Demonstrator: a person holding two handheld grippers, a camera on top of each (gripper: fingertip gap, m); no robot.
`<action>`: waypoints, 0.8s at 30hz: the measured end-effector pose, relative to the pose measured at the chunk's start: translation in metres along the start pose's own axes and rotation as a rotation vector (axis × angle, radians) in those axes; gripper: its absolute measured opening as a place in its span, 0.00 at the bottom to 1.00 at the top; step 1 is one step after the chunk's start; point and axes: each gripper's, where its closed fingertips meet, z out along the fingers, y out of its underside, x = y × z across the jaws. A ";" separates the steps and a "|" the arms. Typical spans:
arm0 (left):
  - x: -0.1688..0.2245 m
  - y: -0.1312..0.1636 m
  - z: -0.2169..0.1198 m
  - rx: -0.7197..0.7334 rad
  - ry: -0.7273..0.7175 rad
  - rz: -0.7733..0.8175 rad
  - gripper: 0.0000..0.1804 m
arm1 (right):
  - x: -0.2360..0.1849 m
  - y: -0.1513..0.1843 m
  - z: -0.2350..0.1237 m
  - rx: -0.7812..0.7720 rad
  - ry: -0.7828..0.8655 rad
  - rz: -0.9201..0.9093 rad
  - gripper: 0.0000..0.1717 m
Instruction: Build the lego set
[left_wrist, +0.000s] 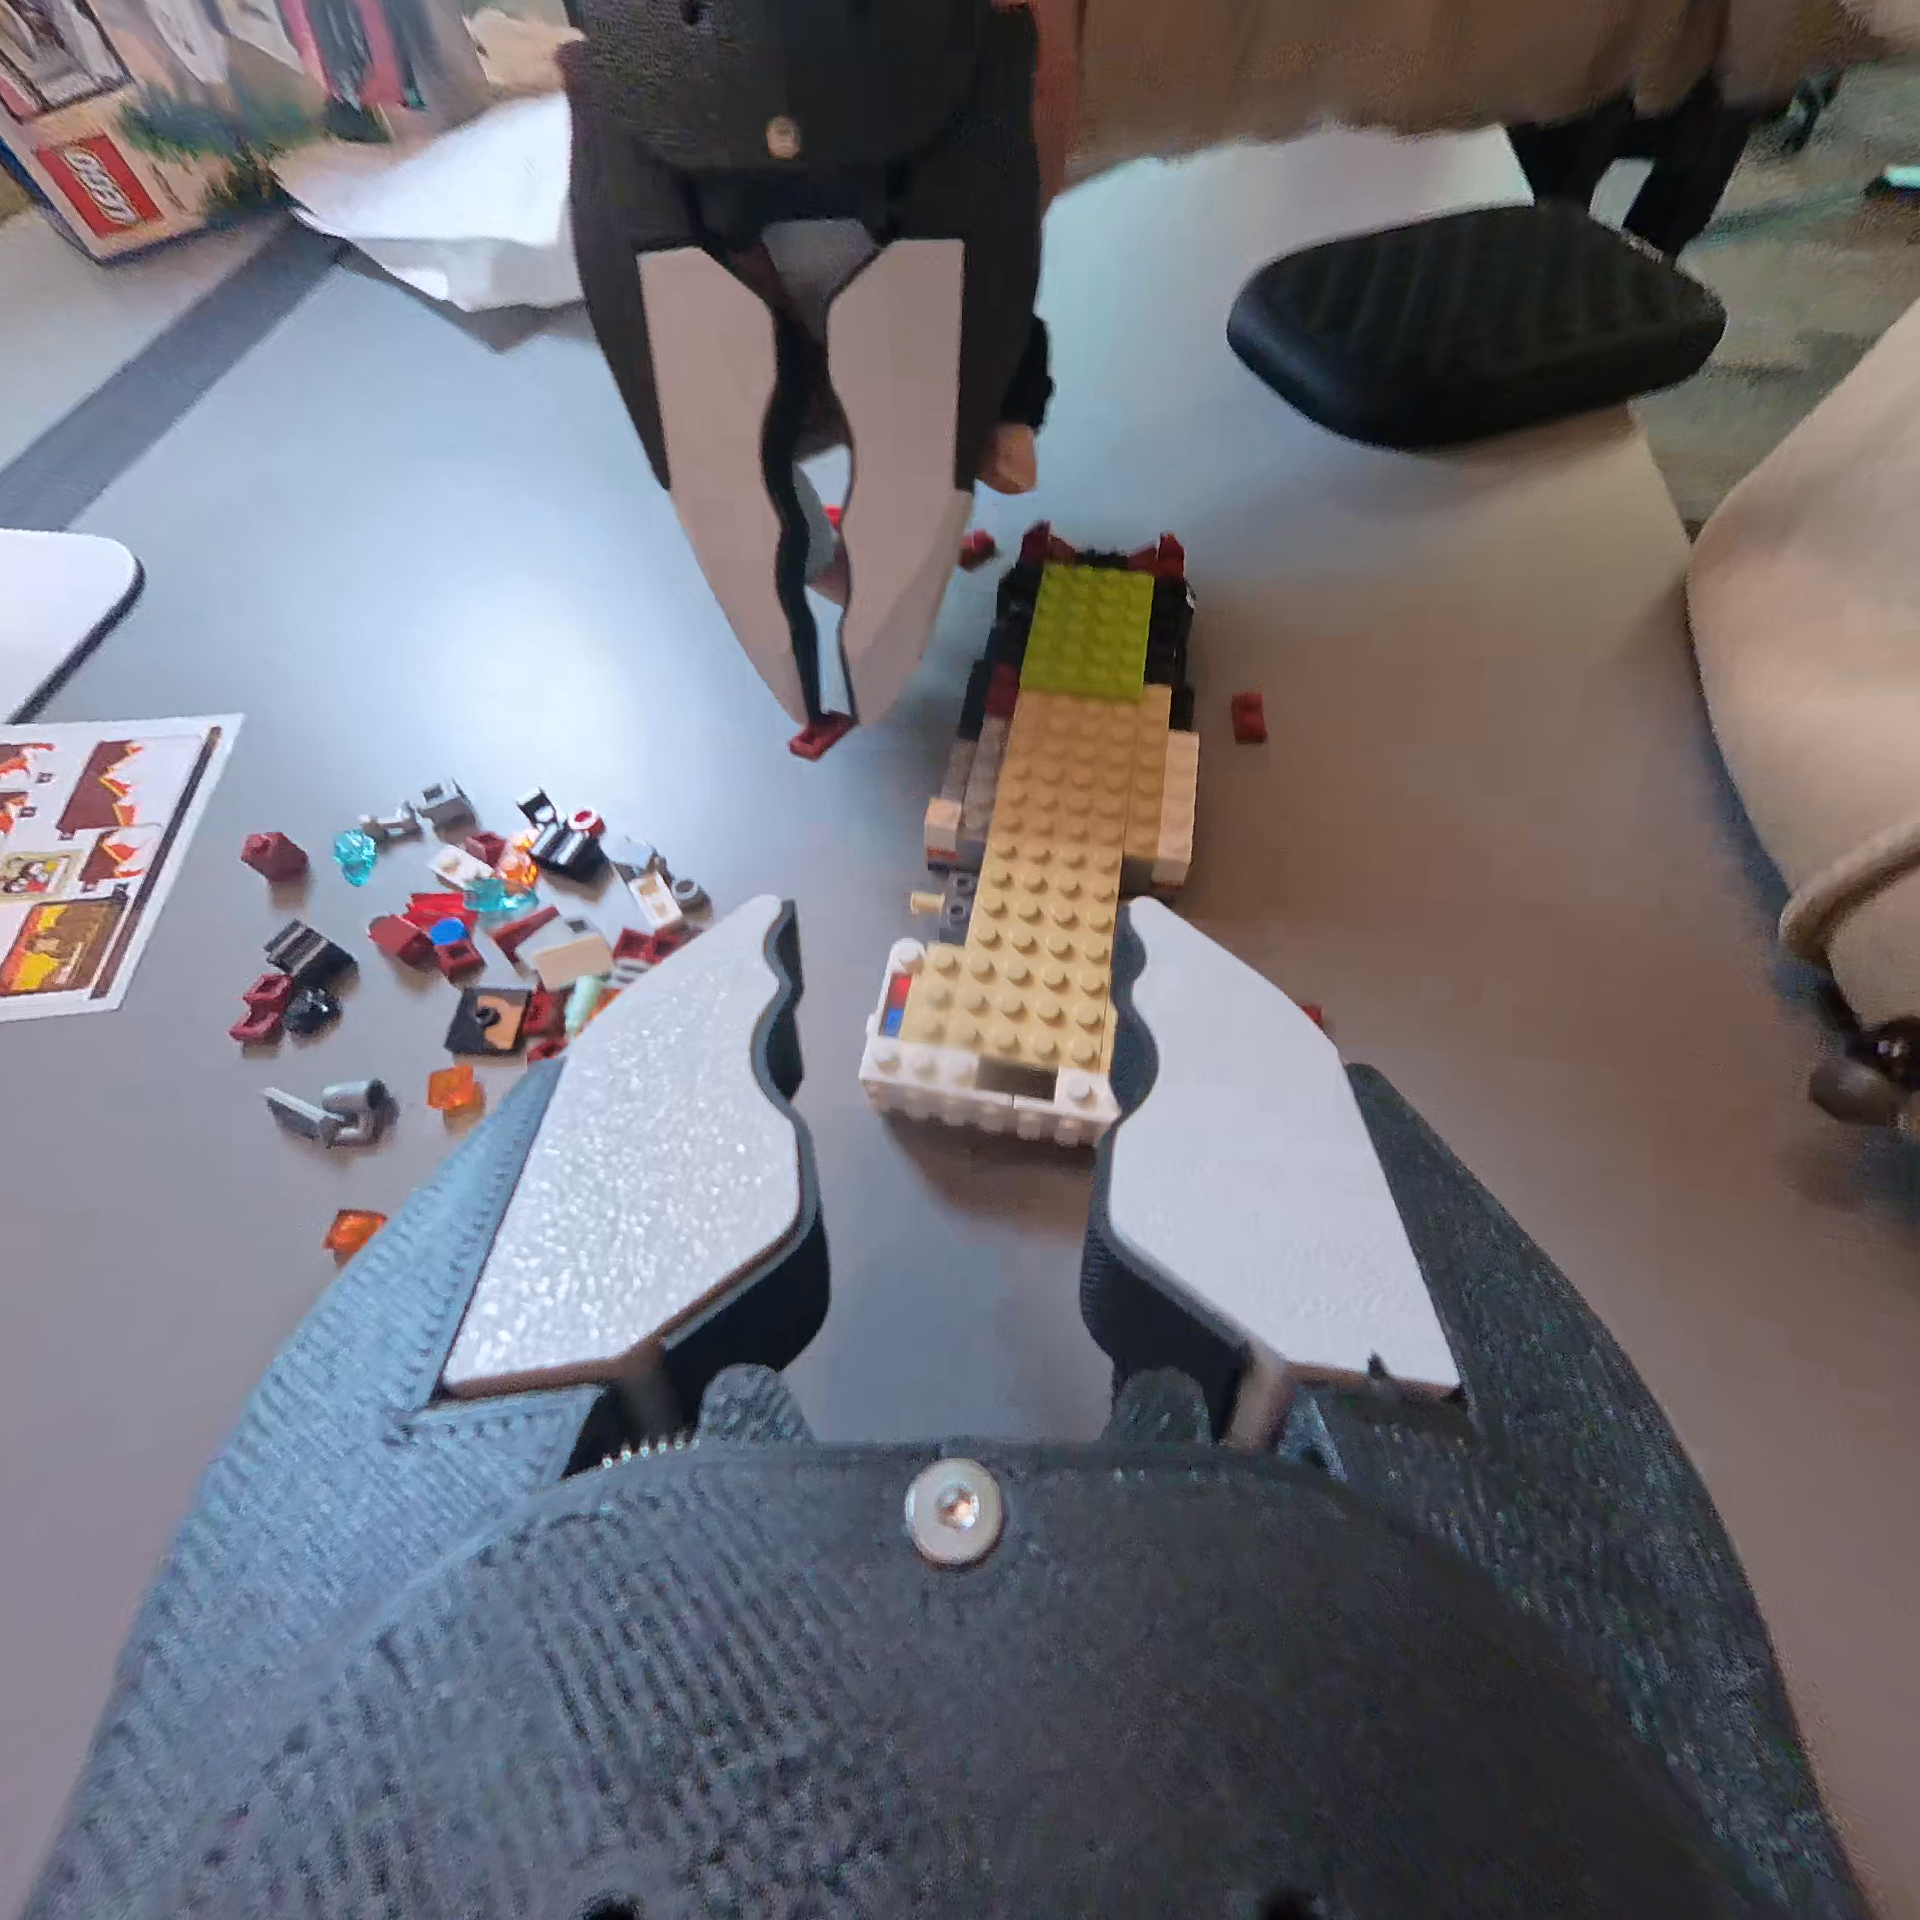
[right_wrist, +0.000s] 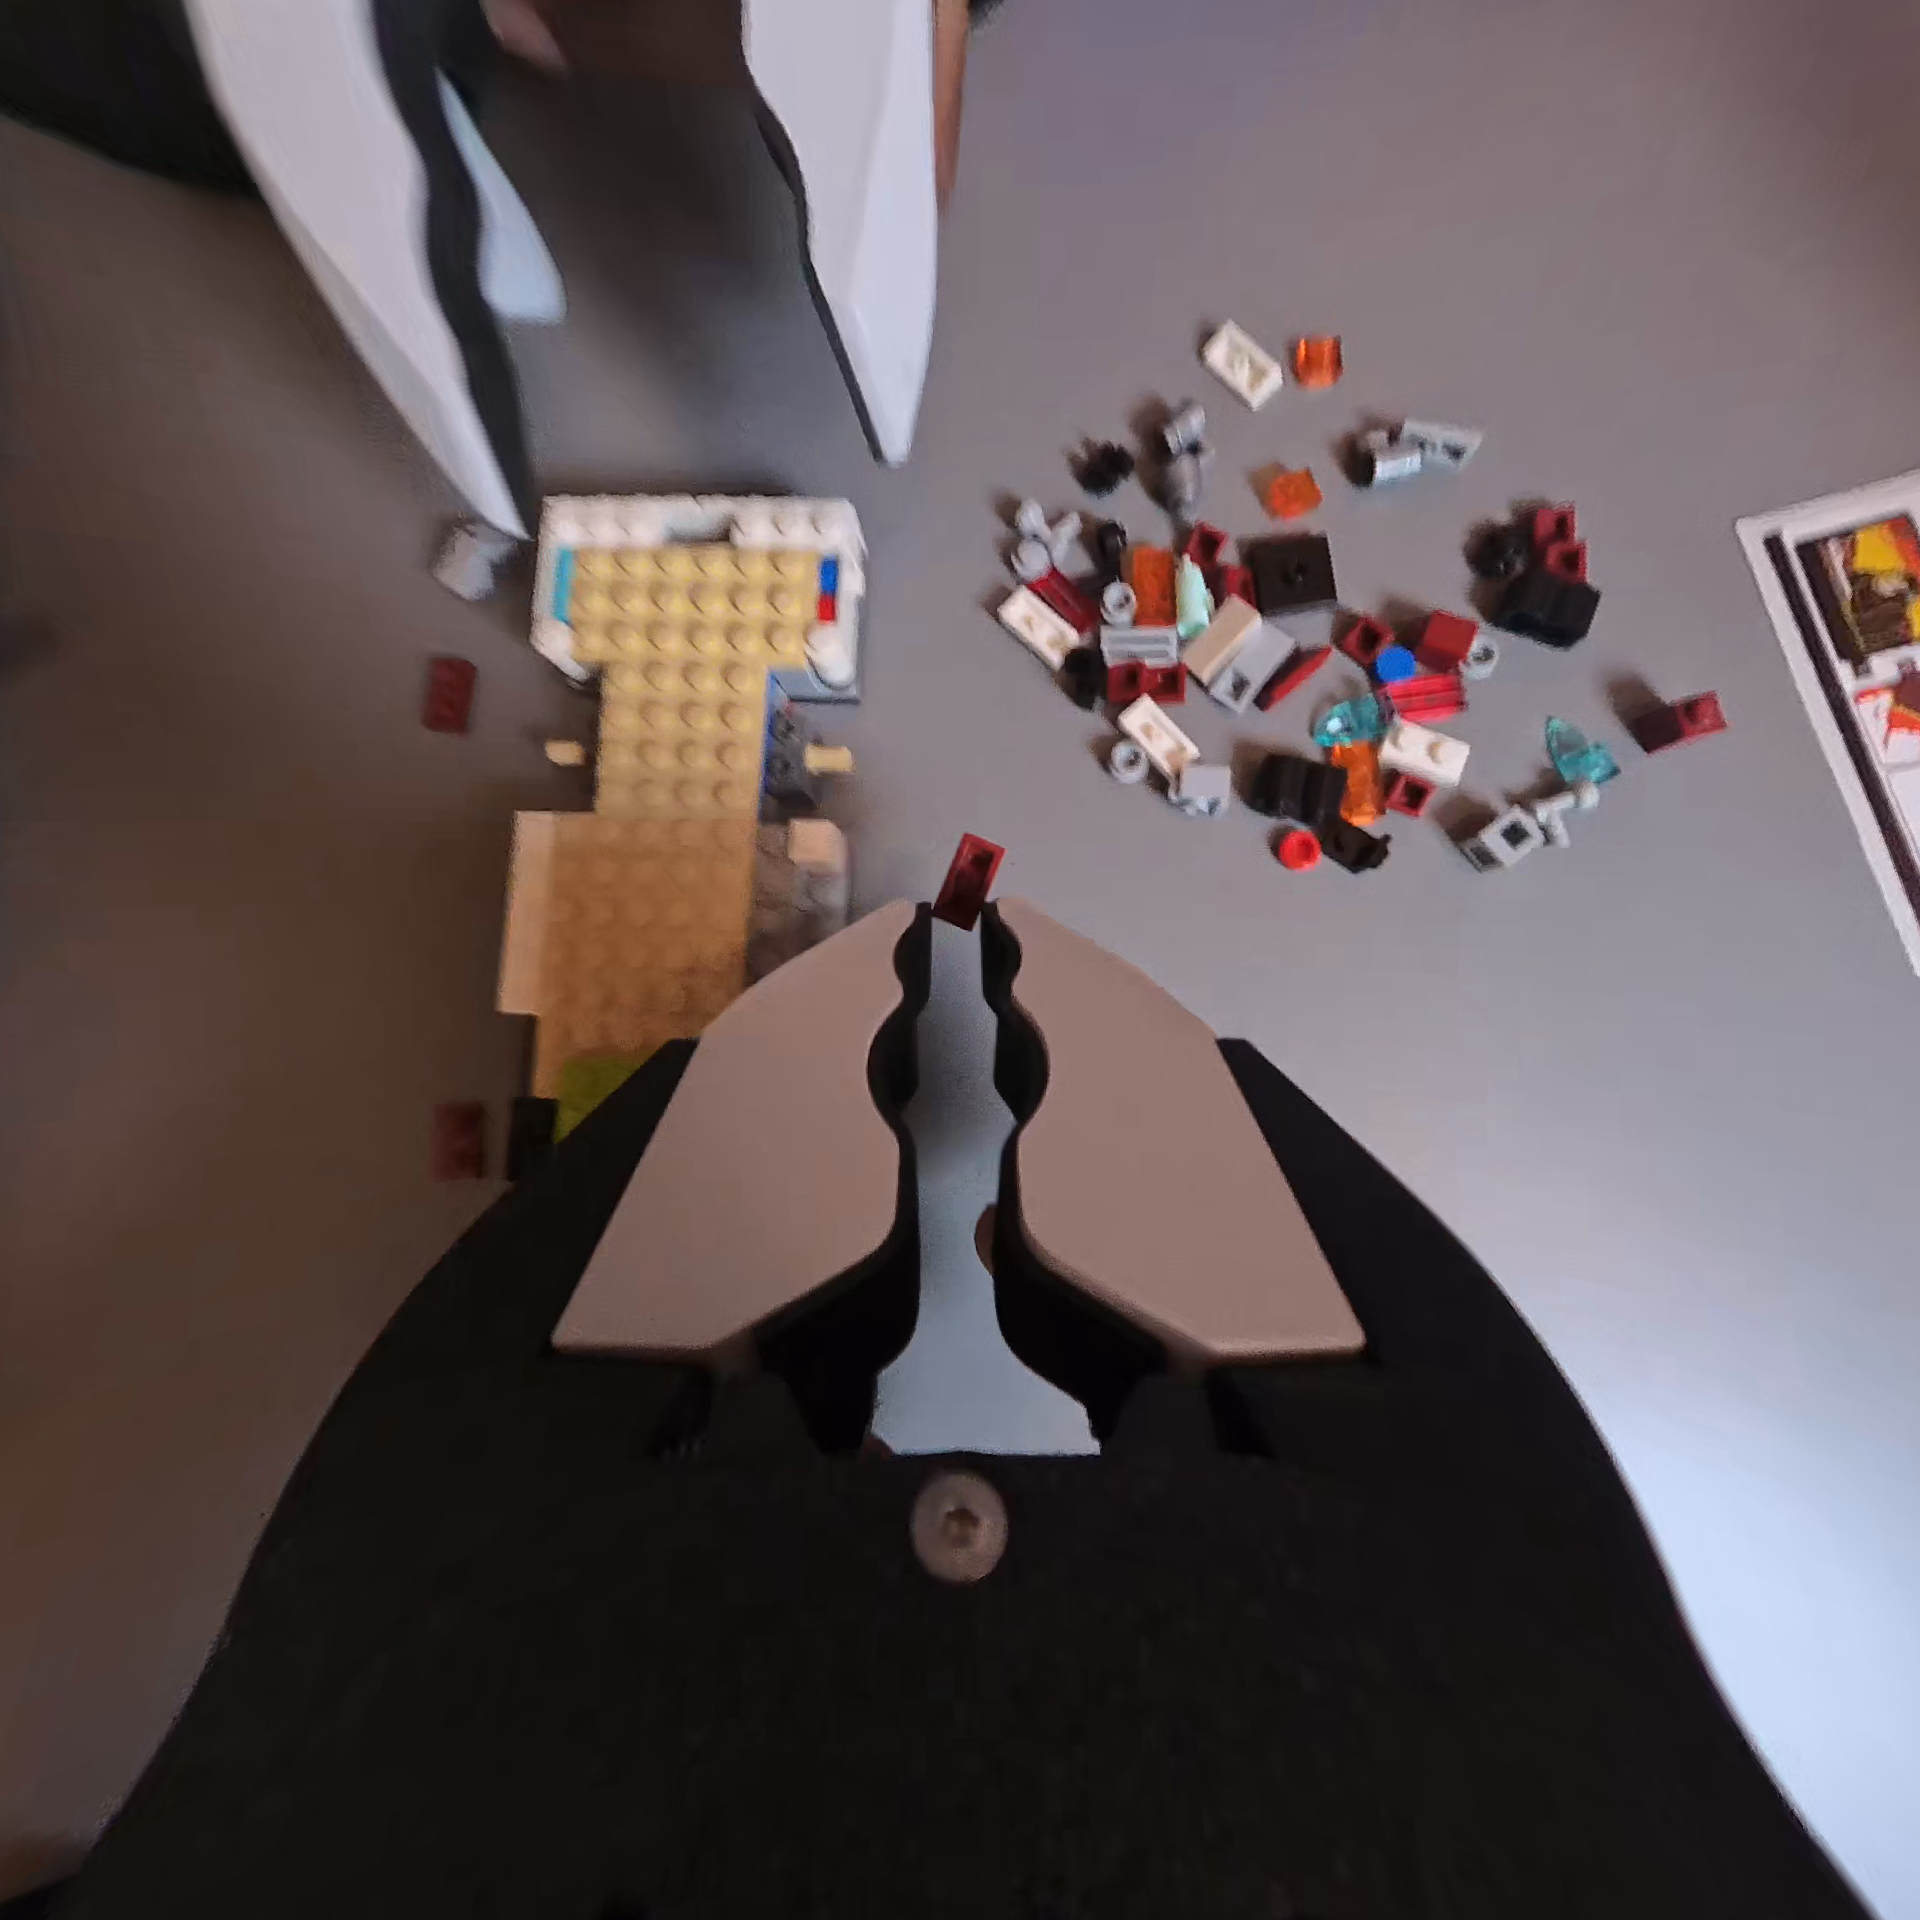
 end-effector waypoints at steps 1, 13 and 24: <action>0.000 -0.006 0.002 0.014 -0.005 -0.012 0.30 | -0.009 -0.012 -0.005 0.069 -0.037 0.009 0.05; 0.041 -0.056 0.006 0.144 -0.060 0.382 0.05 | -0.087 -0.055 -0.032 0.309 -0.365 0.100 0.05; 0.025 -0.047 0.008 0.147 0.156 -0.376 0.04 | -0.065 -0.057 -0.040 0.354 0.055 -0.050 0.06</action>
